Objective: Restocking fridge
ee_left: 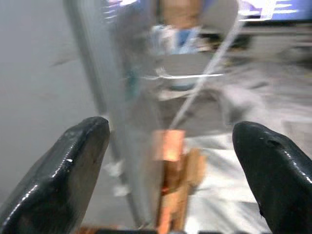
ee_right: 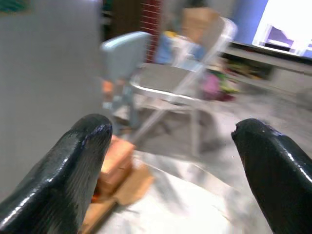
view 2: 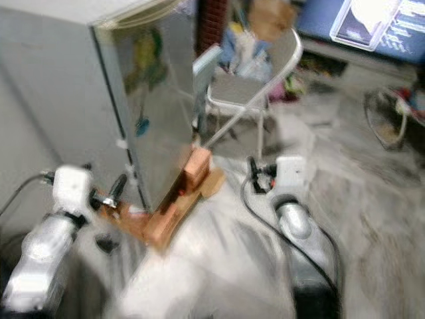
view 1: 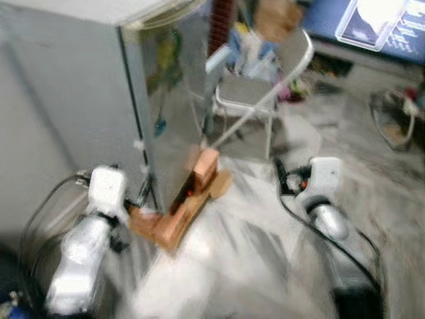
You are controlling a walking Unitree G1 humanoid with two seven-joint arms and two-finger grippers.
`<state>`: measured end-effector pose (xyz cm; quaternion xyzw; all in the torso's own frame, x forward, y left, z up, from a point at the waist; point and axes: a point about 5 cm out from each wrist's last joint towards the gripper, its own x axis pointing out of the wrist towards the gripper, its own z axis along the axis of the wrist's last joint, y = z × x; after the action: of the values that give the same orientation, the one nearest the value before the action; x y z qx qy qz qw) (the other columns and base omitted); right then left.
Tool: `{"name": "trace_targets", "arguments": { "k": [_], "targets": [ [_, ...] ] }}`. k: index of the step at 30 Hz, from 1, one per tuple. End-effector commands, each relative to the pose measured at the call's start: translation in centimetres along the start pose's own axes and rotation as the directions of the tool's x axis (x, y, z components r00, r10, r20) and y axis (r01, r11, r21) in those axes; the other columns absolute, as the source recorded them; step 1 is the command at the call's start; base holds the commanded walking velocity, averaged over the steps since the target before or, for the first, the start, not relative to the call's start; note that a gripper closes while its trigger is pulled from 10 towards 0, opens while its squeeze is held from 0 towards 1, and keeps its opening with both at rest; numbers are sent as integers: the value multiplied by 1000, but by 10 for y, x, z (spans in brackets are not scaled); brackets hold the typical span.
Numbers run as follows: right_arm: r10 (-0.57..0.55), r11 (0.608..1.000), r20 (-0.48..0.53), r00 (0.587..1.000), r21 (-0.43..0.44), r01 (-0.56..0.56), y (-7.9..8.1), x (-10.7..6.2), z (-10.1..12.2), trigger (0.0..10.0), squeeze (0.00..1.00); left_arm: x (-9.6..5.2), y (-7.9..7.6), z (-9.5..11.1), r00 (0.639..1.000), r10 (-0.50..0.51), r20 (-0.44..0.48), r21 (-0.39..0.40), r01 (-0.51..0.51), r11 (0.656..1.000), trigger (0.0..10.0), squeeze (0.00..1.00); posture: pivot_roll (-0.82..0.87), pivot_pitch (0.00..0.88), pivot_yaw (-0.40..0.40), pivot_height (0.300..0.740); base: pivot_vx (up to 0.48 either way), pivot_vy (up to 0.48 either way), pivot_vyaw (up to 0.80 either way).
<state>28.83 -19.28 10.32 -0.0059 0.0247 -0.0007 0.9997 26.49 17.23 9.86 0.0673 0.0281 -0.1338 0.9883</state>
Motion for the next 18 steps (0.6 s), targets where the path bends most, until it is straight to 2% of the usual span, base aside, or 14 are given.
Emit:
{"name": "trace_targets", "arguments": {
  "k": [1, 5, 9, 11, 12, 13, 18],
  "targets": [
    [16, 1000, 20, 1000, 10, -16, 6, 2, 4, 10000, 0, -3, 7, 0, 1000, 12, -4, 22, -12, 1000, 10000, 0, 88, 0, -62, 740, 0, 454, -788],
    [18, 1000, 23, 1000, 16, -18, 7, 1, 4, 10000, 0, -3, 7, 2, 1000, 11, 7, 29, -11, 1000, 10000, 0, 88, 0, -60, 740, 0, 457, -516],
    [33, 999, 12, 999, 25, -33, 8, -1, 3, 10000, 0, -4, 3, 3, 1000, 2, 24, 38, -3, 999, 10000, 0, 89, 0, -60, 740, 0, 0, 0],
    [29, 999, 28, 999, -44, -27, 7, -1, 4, 10000, 0, -5, 3, 3, 1000, -1, 28, 32, 0, 999, 10000, 0, 89, 0, -59, 740, 0, 0, 0],
    [49, 992, 36, 998, -117, -45, 8, -1, 5, 10000, 0, -5, 3, 3, 1000, -11, 26, 34, 10, 999, 10000, 0, 90, 0, -59, 740, 0, 0, 0],
    [67, 987, 44, 997, -148, -59, 10, -2, 6, 10000, 0, -5, 2, 3, 999, -23, 28, 33, 22, 999, 10000, 0, 90, 0, -60, 740, 0, 0, 0],
    [65, 989, 32, 997, -135, -60, 14, -1, 4, 10000, 0, -5, 0, 4, 999, -35, 35, 37, 34, 999, 10000, 0, 90, 0, -61, 740, 0, 0, 0]
  ]
}}
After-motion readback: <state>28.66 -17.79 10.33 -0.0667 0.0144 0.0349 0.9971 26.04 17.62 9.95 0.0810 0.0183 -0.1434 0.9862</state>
